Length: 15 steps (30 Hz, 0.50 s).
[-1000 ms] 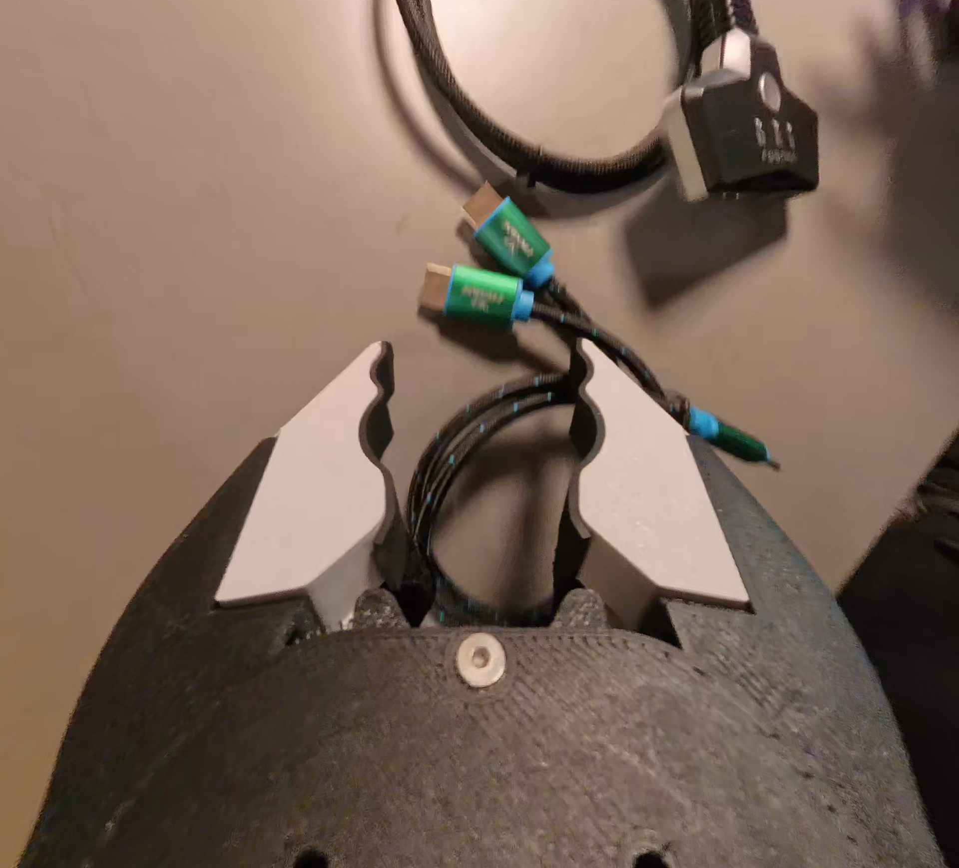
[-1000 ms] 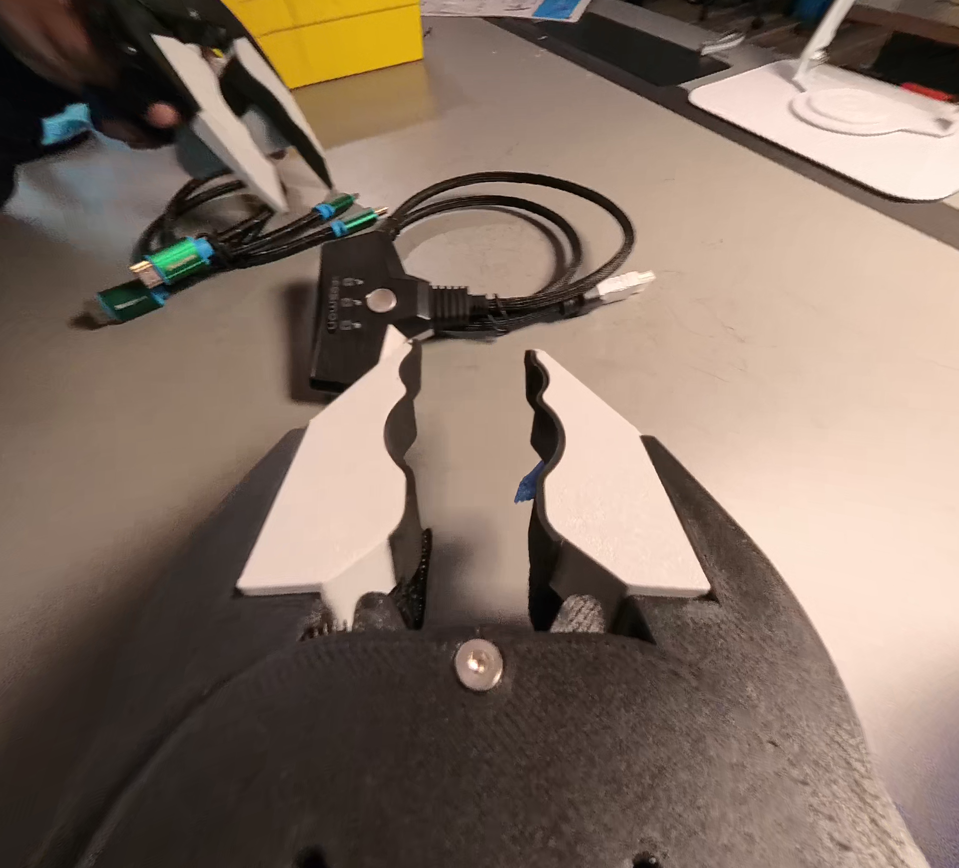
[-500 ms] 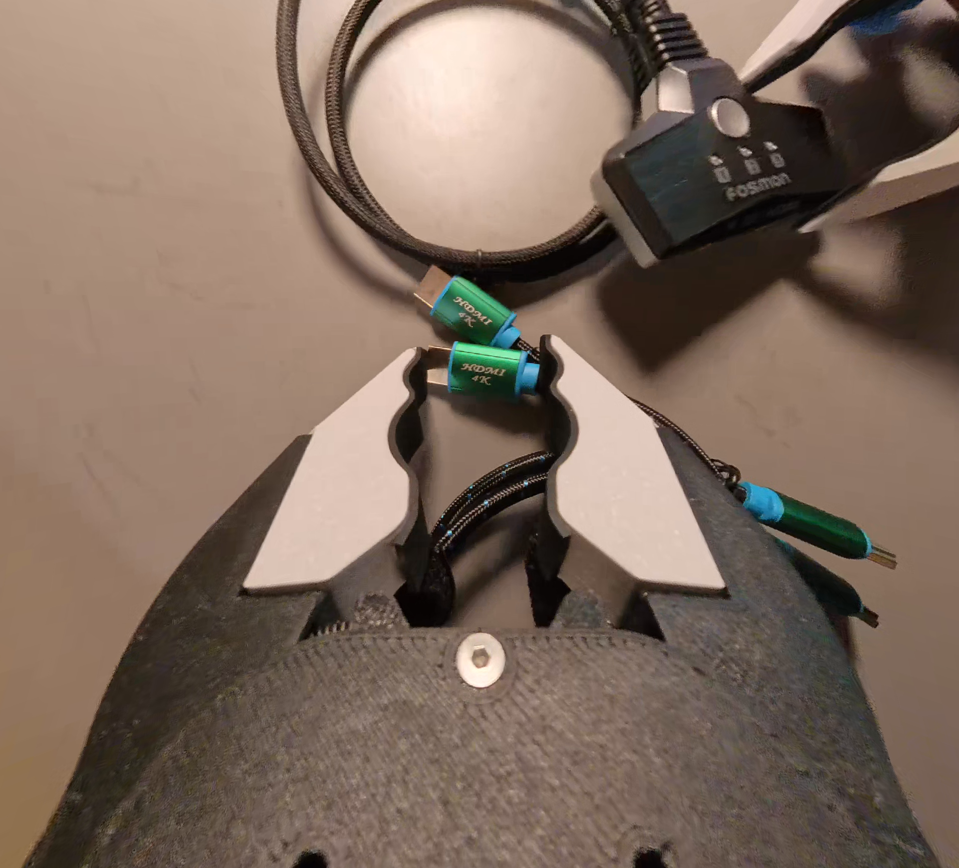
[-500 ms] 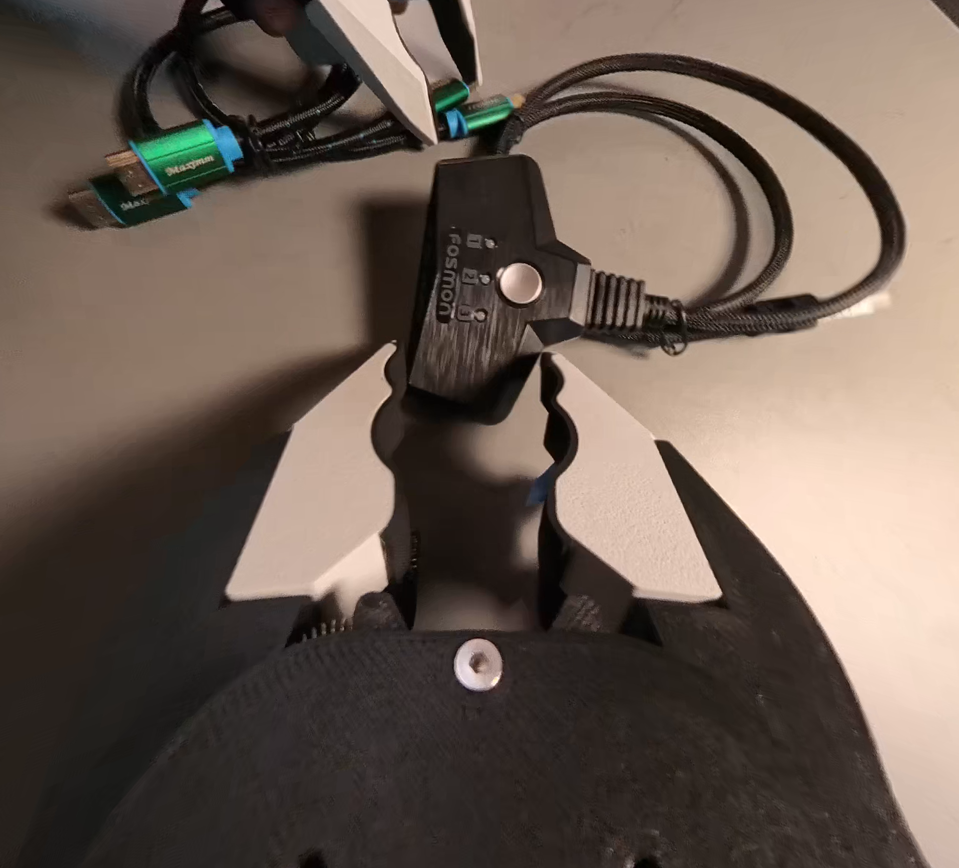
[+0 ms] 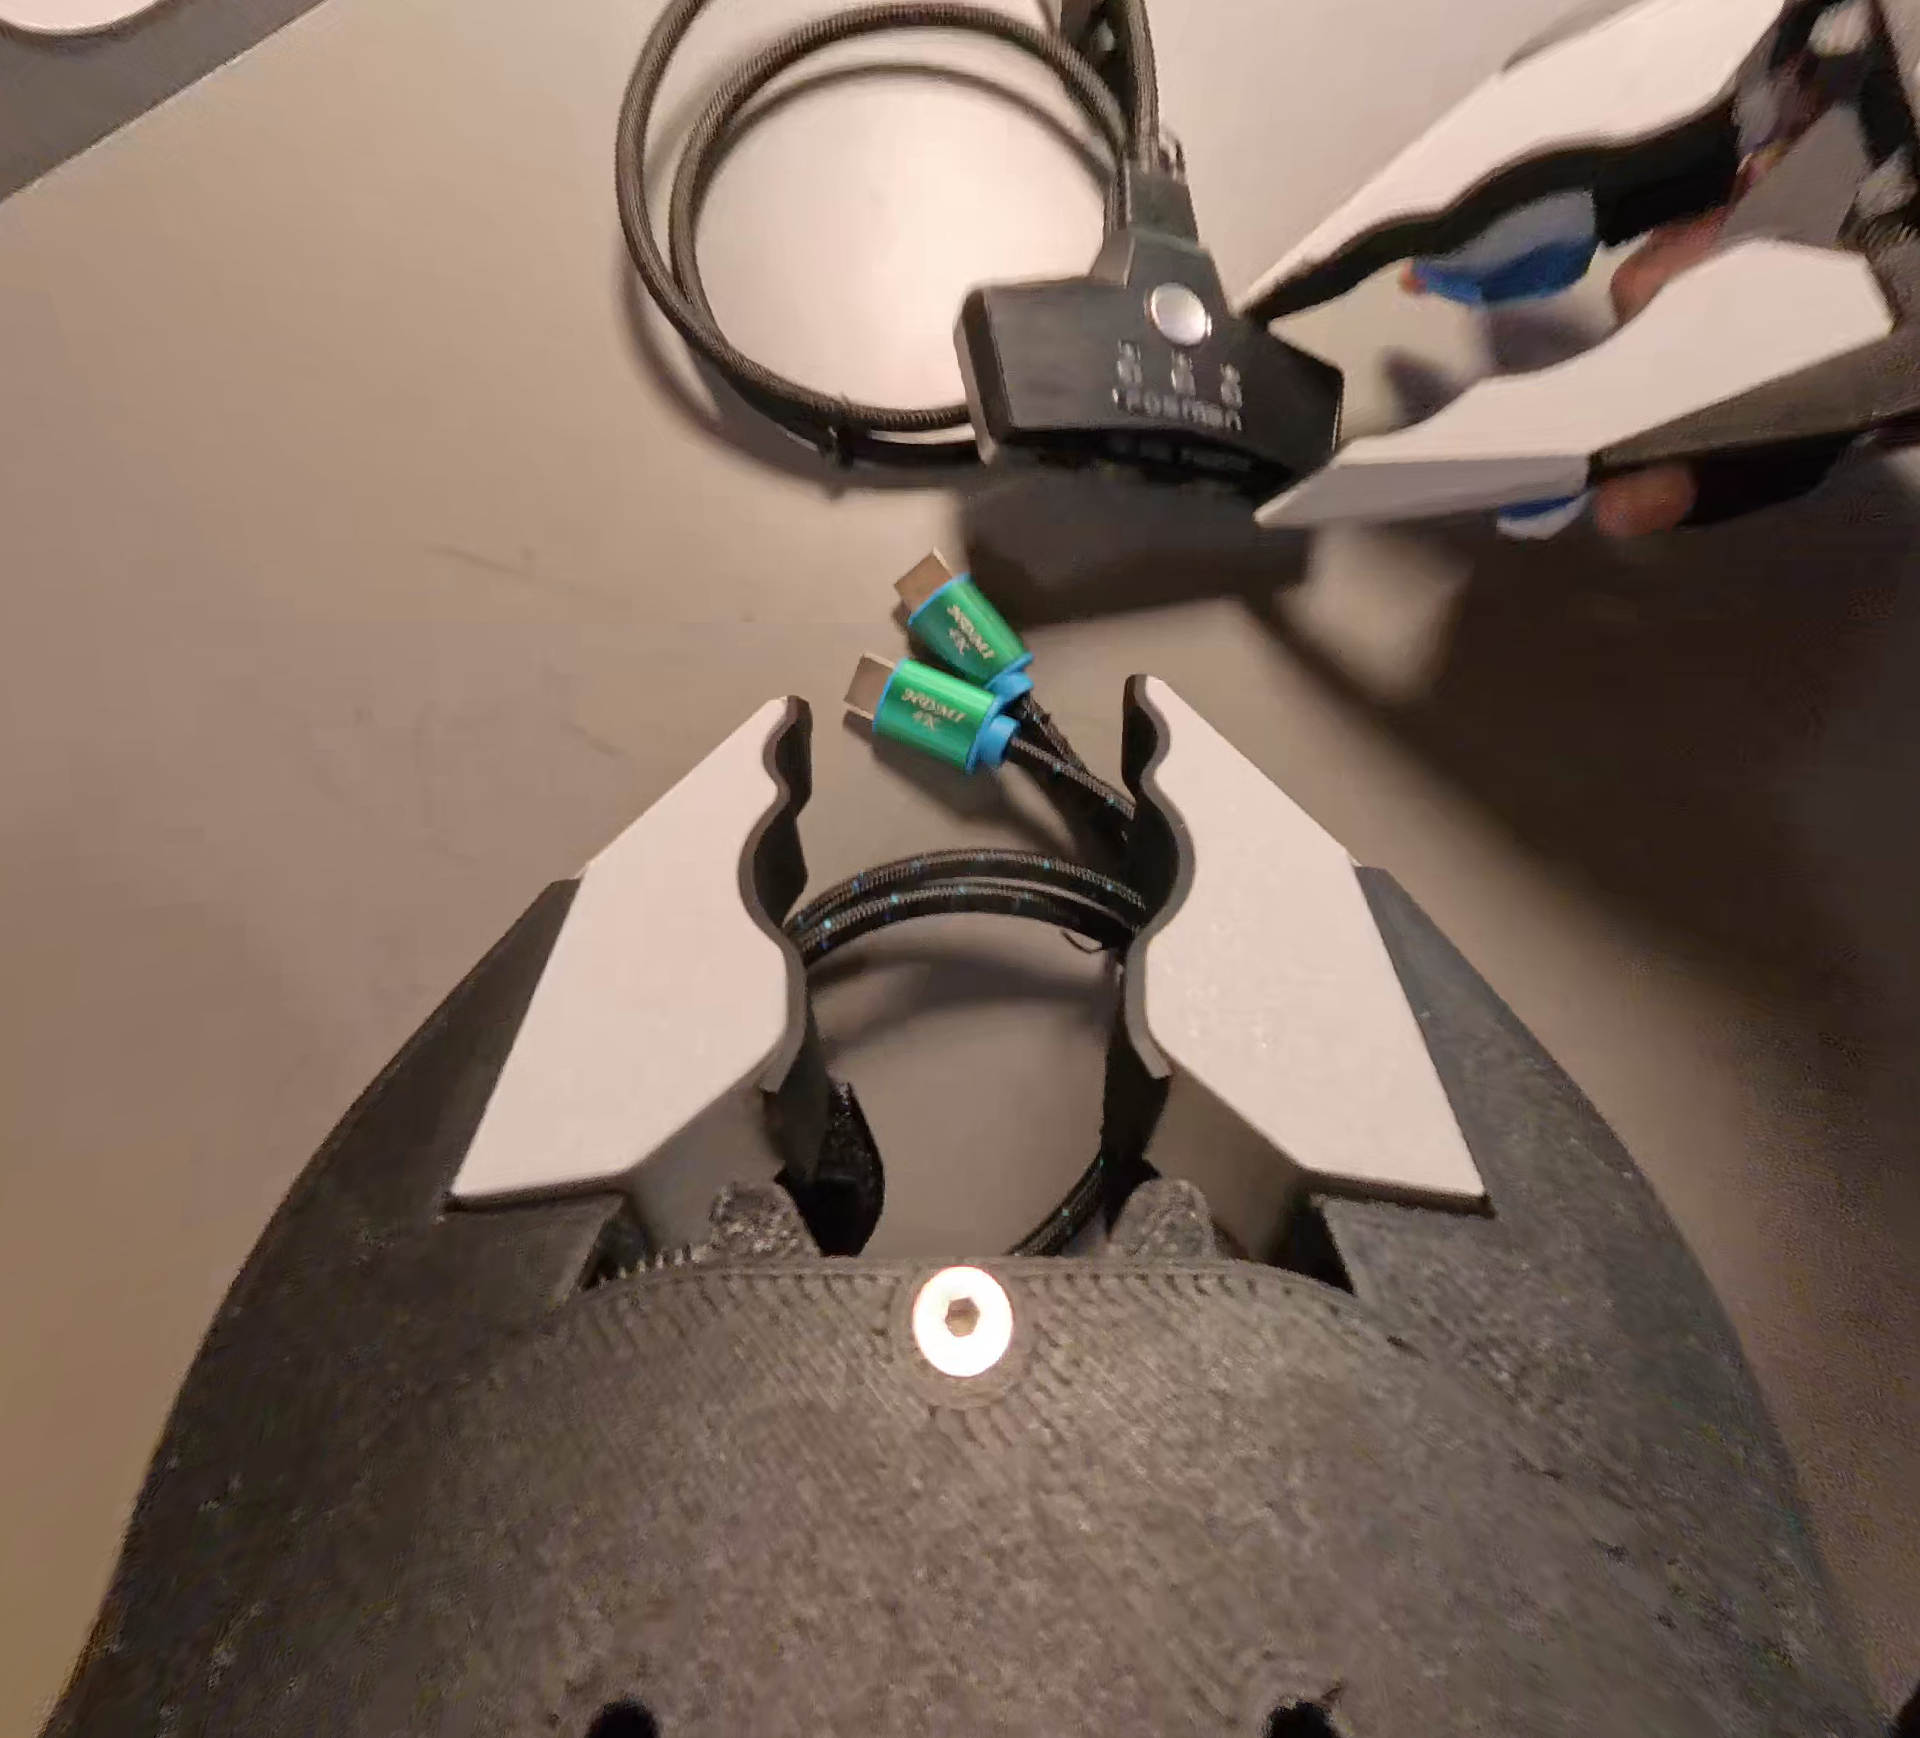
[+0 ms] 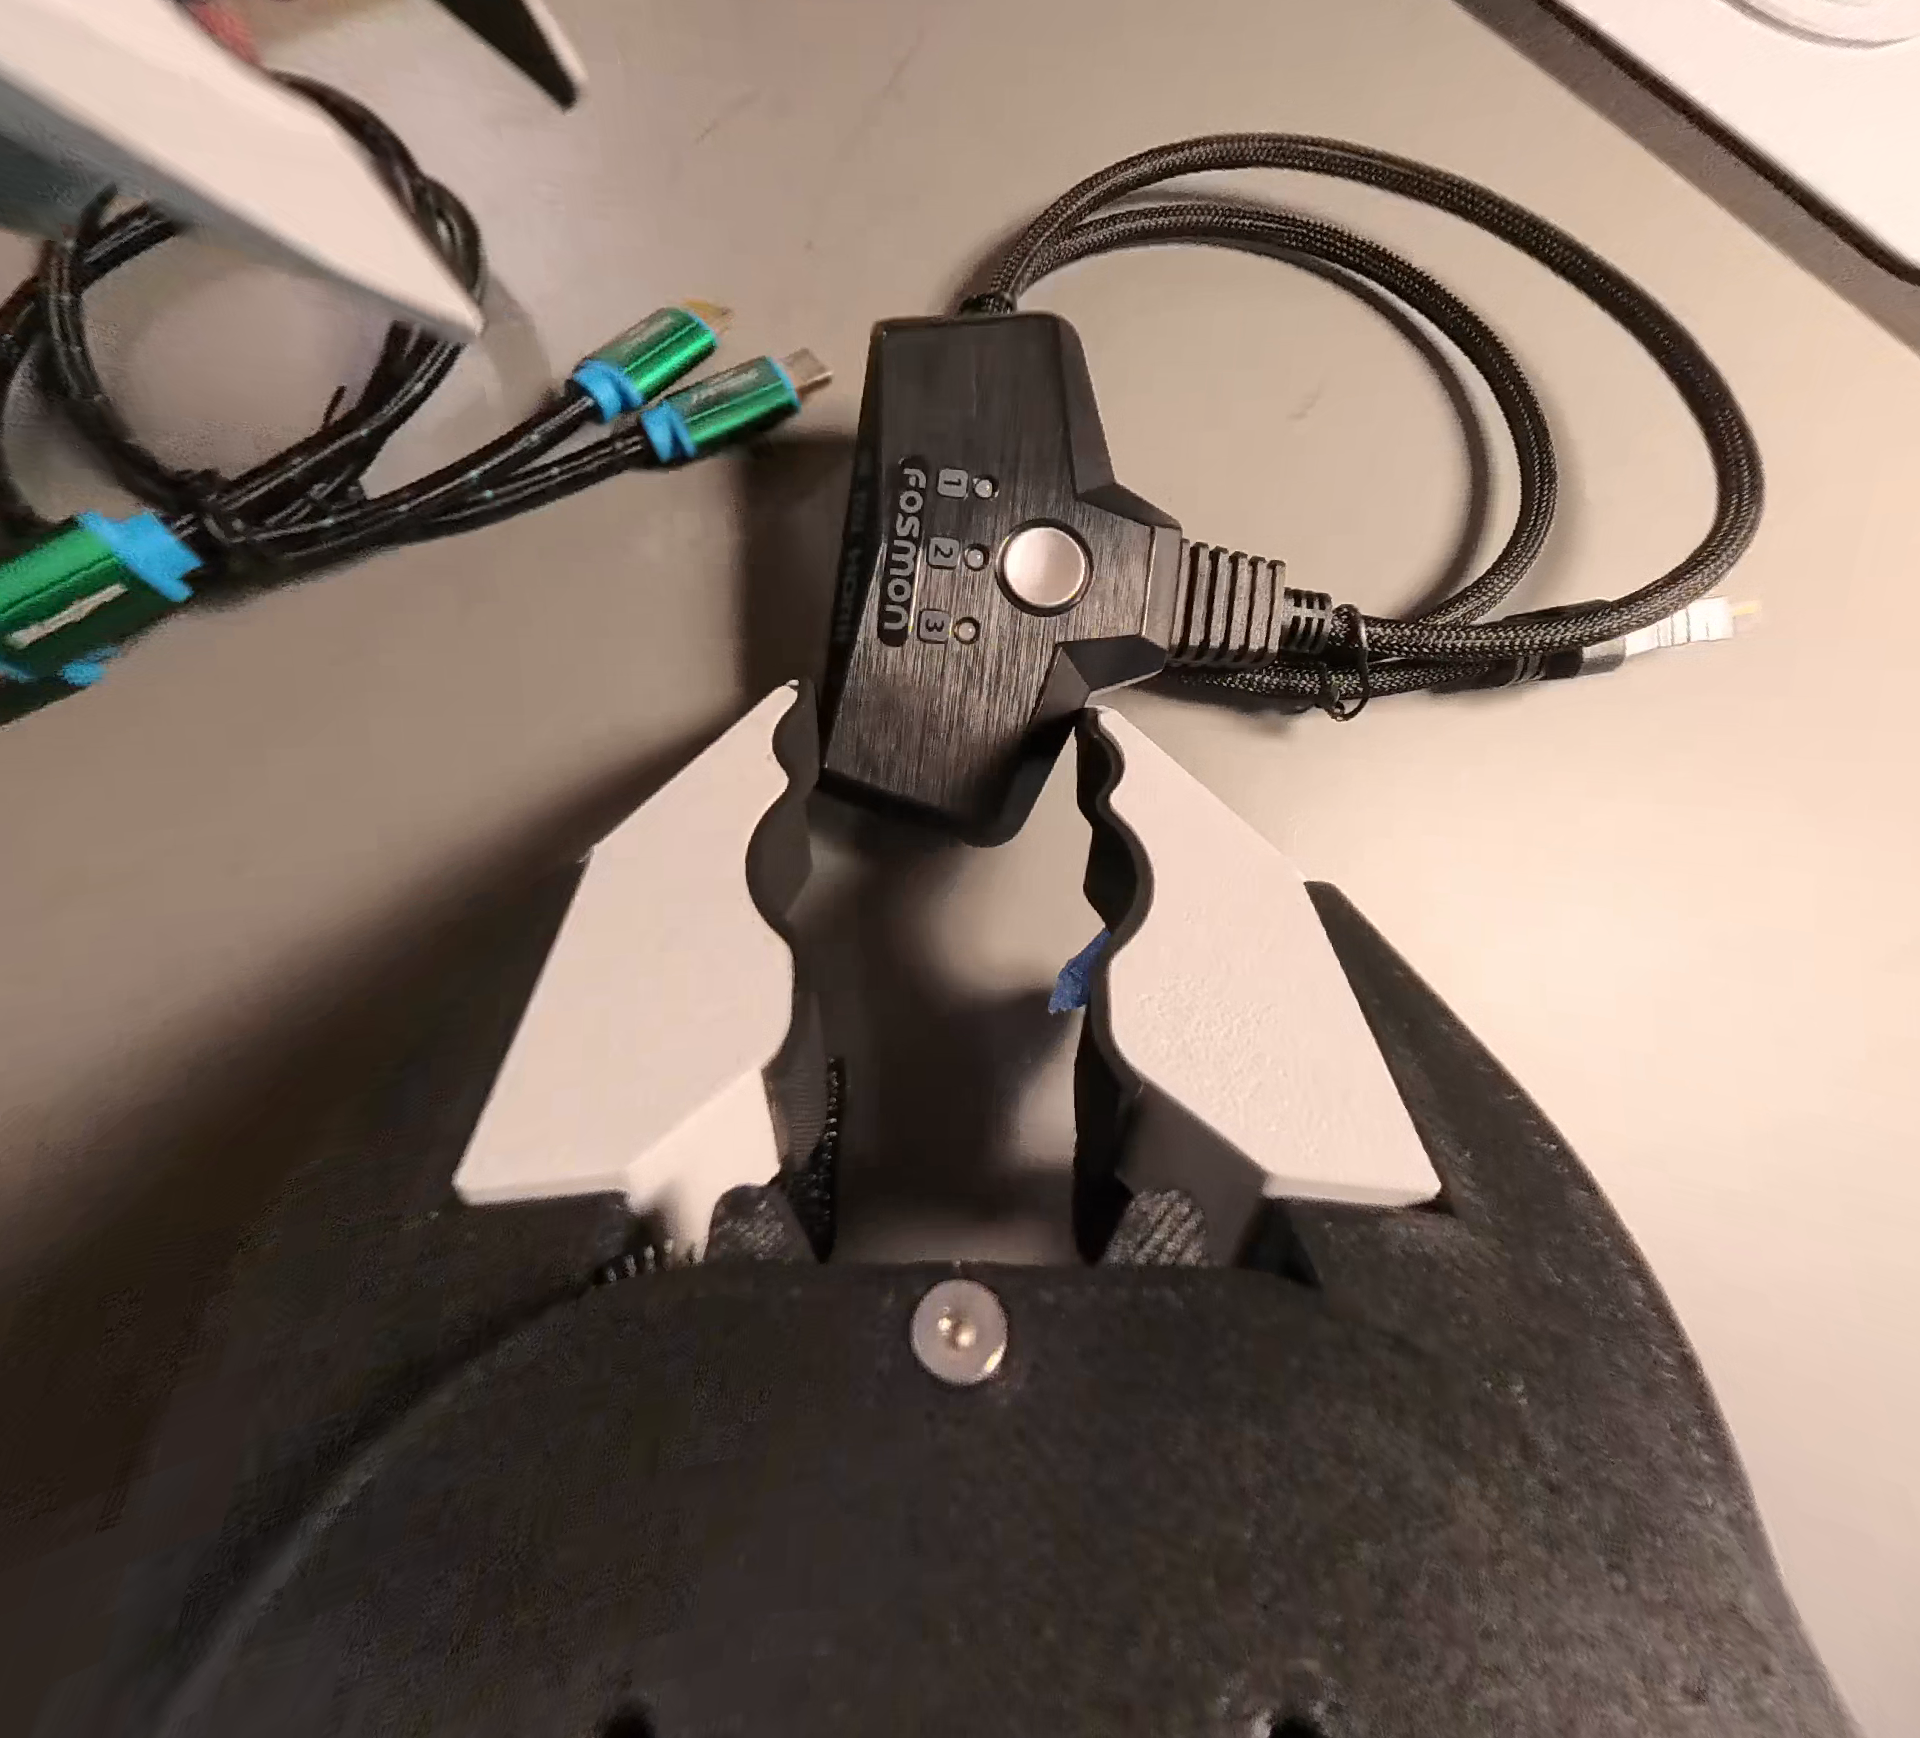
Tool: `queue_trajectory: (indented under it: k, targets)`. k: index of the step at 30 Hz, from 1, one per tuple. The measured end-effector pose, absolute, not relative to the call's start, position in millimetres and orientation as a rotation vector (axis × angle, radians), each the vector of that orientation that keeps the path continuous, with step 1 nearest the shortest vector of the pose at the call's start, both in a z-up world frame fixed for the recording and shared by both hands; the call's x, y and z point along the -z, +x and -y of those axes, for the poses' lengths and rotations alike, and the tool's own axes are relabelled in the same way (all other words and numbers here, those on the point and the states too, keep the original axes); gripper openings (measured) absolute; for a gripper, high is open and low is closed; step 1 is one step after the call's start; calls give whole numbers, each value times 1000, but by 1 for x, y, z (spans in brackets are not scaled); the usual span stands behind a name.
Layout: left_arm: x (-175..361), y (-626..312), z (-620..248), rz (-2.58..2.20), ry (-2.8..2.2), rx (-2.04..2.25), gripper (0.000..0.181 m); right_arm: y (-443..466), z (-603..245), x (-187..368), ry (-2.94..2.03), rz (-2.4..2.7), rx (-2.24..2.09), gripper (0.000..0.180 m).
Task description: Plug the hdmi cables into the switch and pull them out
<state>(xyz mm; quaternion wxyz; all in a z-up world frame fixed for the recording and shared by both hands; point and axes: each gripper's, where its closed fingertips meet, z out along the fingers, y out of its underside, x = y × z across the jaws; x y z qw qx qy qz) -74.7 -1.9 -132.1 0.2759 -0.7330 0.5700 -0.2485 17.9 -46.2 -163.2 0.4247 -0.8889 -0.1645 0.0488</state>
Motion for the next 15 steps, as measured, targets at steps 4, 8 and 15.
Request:
queue_trajectory:
  k: [4, 8, 15]
  targets:
    - [168, -83, 13, -1684, -2005, 410, 62, 18, 38, 163, -2212, 403, -131, 52]
    - [177, -75, 20, -1747, -2013, 446, 49, 23, 43, 159, -2182, 410, -163, 51]
    - [171, -64, 27, -1856, -1936, 599, 20, 40, 51, 156, -2143, 468, -156, 49]
